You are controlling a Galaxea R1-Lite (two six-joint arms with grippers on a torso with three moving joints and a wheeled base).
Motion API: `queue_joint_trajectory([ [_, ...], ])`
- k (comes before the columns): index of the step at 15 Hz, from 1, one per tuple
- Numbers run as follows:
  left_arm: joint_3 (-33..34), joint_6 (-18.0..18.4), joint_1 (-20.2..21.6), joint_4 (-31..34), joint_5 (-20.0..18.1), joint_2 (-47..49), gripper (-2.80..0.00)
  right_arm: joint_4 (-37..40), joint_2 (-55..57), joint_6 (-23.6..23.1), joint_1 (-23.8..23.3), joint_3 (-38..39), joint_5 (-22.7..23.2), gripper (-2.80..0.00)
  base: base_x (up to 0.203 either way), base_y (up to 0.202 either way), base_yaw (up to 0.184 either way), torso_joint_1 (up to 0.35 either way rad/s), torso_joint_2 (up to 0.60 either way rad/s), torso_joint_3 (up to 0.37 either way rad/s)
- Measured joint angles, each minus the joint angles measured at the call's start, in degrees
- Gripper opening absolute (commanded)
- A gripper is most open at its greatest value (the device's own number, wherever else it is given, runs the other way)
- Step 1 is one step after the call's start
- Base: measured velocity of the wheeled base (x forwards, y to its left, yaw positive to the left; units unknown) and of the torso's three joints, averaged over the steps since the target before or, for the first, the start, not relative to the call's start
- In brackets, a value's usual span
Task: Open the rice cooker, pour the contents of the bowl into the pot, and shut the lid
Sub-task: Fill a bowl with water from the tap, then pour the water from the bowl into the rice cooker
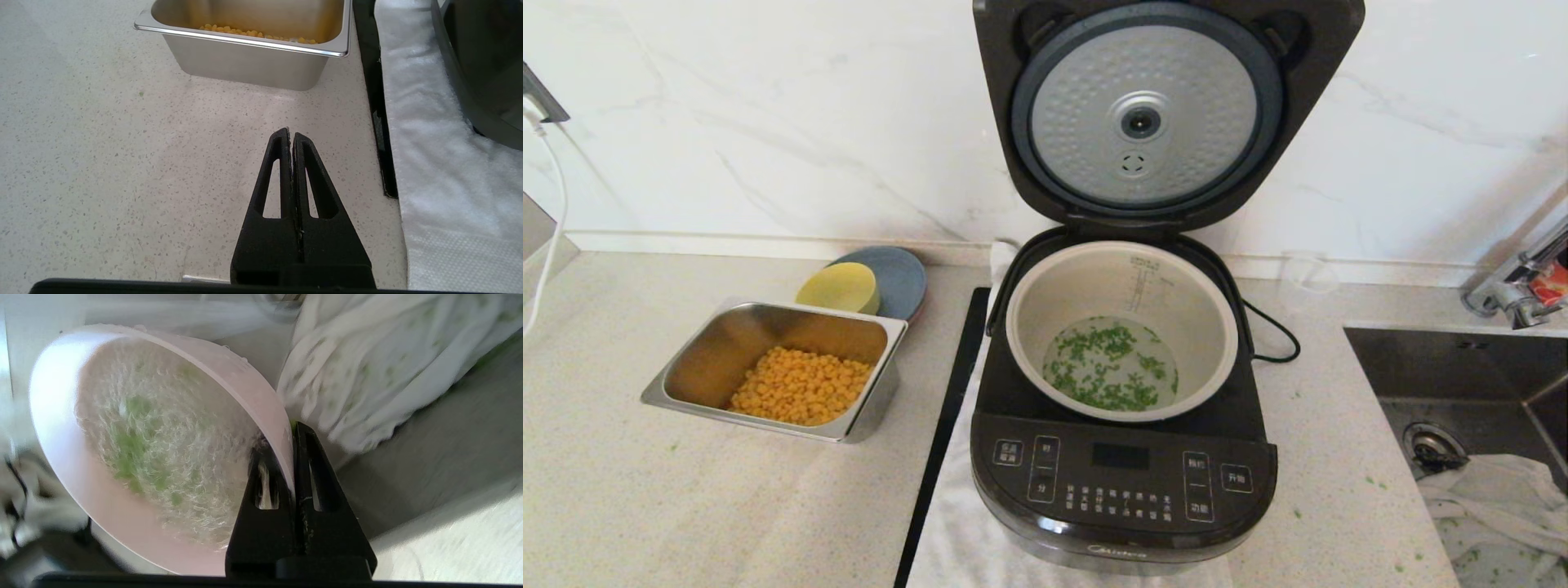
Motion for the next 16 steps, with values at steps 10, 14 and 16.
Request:
queue_joint_trajectory([
  [10,0.0,-0.02,0.0,-0.02,0.0,0.0,-2.8,0.19,-22.61,-1.07,16.92,18.04,-3.33,-2.8,0.0,0.0,0.0,0.0,0.0,0.0],
  [14,0.0,-0.03,0.0,-0.02,0.0,0.0,-2.8,5.73,-30.4,-0.44,27.86,19.51,-5.12,-2.8,0.0,0.0,0.0,0.0,0.0,0.0],
  [16,0.0,-0.02,0.0,-0.02,0.0,-0.01,-2.8,9.06,-33.6,1.69,33.86,18.16,-5.67,-2.8,0.0,0.0,0.0,0.0,0.0,0.0],
])
